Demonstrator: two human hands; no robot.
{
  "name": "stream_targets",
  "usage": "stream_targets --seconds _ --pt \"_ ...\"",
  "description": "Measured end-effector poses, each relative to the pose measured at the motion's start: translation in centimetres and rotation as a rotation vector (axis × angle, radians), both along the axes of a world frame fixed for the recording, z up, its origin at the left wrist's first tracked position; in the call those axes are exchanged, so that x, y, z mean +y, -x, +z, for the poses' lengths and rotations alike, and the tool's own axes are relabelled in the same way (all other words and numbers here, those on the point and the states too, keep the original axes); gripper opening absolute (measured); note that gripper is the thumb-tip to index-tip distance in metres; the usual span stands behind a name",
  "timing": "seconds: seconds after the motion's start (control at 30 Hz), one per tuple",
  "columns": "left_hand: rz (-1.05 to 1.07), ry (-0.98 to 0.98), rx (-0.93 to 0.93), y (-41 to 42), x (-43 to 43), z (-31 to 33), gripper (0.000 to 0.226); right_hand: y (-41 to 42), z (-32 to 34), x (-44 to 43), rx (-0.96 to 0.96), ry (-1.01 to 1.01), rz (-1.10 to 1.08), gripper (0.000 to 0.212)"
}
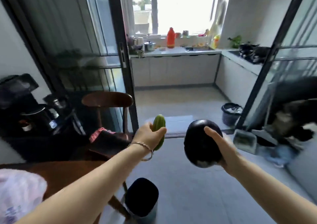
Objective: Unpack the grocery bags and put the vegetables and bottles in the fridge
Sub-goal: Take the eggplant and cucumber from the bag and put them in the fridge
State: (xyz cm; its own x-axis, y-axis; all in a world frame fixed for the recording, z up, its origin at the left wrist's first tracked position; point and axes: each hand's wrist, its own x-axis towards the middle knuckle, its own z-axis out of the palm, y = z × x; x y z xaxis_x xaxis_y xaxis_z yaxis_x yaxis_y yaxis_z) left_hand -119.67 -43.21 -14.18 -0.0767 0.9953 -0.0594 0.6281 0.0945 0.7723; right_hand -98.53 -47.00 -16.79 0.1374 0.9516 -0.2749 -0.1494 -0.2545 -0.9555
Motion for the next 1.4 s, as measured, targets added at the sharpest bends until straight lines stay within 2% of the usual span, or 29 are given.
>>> stream_targets --seconds 0.07,0.17,0.27,0.37,0.5,0.63,0.77,0.87,0.93,1.0,1.1,1.13,1.23,1.4 --pt "-0.059 0.014 -0.035 -7.5 3.6 0.1 0.024 -7.2 0.6 1.5 -0.060 -0.007 -0.109 0.065" --pt "-0.158 0.042 -0.040 -18.6 8.4 0.7 0.023 -17.8 1.7 3.7 -0.143 -0.043 -0.249 0.060" --pt "-0.257 0.045 -0.083 -28.5 12.4 1.4 0.028 -27.4 2.9 5.6 -0.249 -0.058 -0.350 0.075" --pt "-0.362 0.029 -0.069 -37.4 15.7 2.2 0.030 -36.0 3.6 7.4 -0.355 -0.072 -0.459 0.080" --pt "-0.494 0.090 -0.154 -48.6 20.8 1.9 0.026 -46.1 3.6 10.4 -0.456 -0.040 -0.594 0.098" --pt "-0.647 0.113 -0.192 -59.6 26.9 1.6 0.027 -55.0 4.4 13.6 -0.518 0.007 -0.765 0.095" --pt "-0.819 0.139 -0.200 -71.2 32.2 2.7 0.029 -63.9 5.6 16.2 -0.532 0.048 -0.923 0.106" --pt "-0.921 0.221 -0.275 -80.4 35.0 3.8 0.025 -69.7 7.2 17.2 -0.582 0.061 -1.035 0.117" --pt "-0.962 0.263 -0.310 -86.4 35.8 4.5 0.027 -73.3 8.4 17.4 -0.641 0.076 -1.072 0.122" --pt "-0.994 0.334 -0.357 -92.0 35.8 5.0 0.037 -77.1 9.2 17.2 -0.718 0.110 -1.092 0.119" --pt "-0.990 0.524 -0.467 -100.6 35.6 4.9 0.058 -83.4 9.4 16.3 -0.823 0.189 -1.140 0.100" --pt "-0.997 0.587 -0.503 -103.6 35.4 4.9 0.057 -85.6 9.4 16.0 -0.850 0.215 -1.164 0.099" --pt "-0.986 0.747 -0.573 -111.1 33.7 5.3 0.030 -92.2 9.8 14.9 -0.900 0.272 -1.201 0.103" --pt "-0.986 0.925 -0.640 -122.8 30.2 6.0 0.024 -102.1 11.1 13.6 -0.948 0.285 -1.246 0.102"
